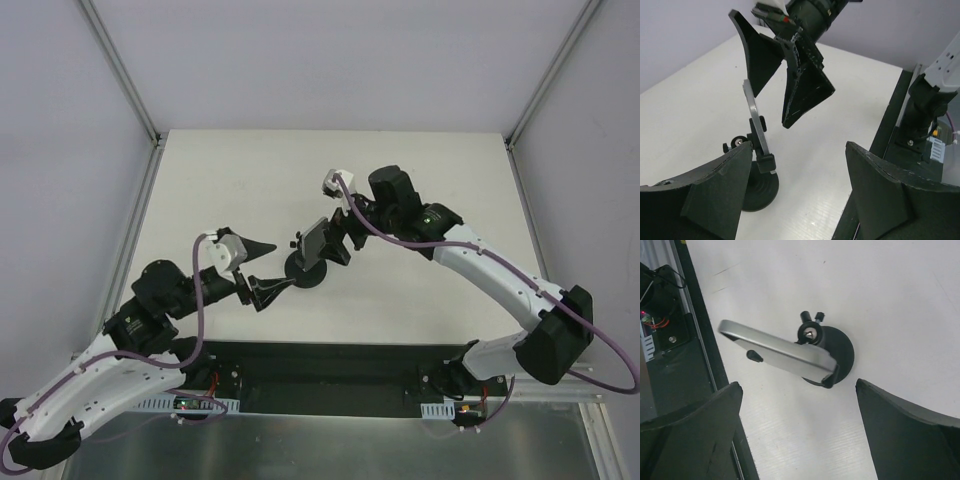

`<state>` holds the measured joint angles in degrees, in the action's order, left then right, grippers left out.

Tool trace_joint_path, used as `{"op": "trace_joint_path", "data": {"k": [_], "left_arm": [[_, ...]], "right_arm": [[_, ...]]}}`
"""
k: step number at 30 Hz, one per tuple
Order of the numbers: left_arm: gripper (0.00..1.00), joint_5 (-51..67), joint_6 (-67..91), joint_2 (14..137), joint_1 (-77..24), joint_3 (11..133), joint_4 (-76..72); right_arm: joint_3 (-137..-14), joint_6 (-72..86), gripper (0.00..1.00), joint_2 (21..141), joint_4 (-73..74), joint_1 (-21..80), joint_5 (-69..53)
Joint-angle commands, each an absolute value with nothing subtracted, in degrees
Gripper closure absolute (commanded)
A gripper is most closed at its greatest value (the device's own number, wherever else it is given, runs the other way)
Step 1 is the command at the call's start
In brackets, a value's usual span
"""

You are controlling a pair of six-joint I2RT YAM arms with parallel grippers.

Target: Place the phone on the phone stand

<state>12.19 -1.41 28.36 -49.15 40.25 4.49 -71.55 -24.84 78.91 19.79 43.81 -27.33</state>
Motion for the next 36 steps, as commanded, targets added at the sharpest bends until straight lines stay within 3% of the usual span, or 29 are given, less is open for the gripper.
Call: {"op": "trace_joint_path", "data": {"k": [1,11,18,21,22,24,25,27,32,36], "left_arm": [[0.27,8.71,2.72,23.47,-49.31,42.10,8.79],[0.28,9.49,7.29,22.68,-49.31,40.52,8.62],[0.29,11.07,7.91,21.19,-49.31,40.34,8.62],[0.29,10.99,8.00,20.83,-49.31,39.90,8.70],[0.29,11.25,8.17,20.83,-49.31,39.73,8.70],[0.29,11.16,8.26,21.27,-49.31,39.64,8.53],[0.29,11.25,8.26,21.44,-49.31,39.64,8.61],[0.29,11.51,8.17,22.06,-49.31,39.64,8.35],[0.29,12.39,8.09,23.64,-49.31,39.81,7.47],[0.29,12.57,8.17,24.43,-49.31,39.90,7.12]], "right_arm": [[-75.75,-28.73,0.01,80.15,21.79,41.84,-28.74],[-82.17,-38.93,0.00,87.09,23.47,38.50,-44.11],[-85.61,-38.24,0.15,91.58,22.77,38.58,-54.56],[-85.08,-36.83,0.29,91.50,21.80,38.58,-57.20],[-83.69,-35.96,0.38,91.32,20.84,38.58,-57.65],[-82.53,-33.59,0.48,90.45,18.99,38.58,-58.01],[-82.01,-32.88,0.60,90.18,18.90,38.58,-57.75],[-81.57,-32.08,0.66,89.04,19.07,38.58,-57.05],[-76.39,-27.34,0.99,85.00,15.12,38.67,-53.98],[-71.12,-23.74,0.99,78.41,11.88,38.58,-45.21]]}}
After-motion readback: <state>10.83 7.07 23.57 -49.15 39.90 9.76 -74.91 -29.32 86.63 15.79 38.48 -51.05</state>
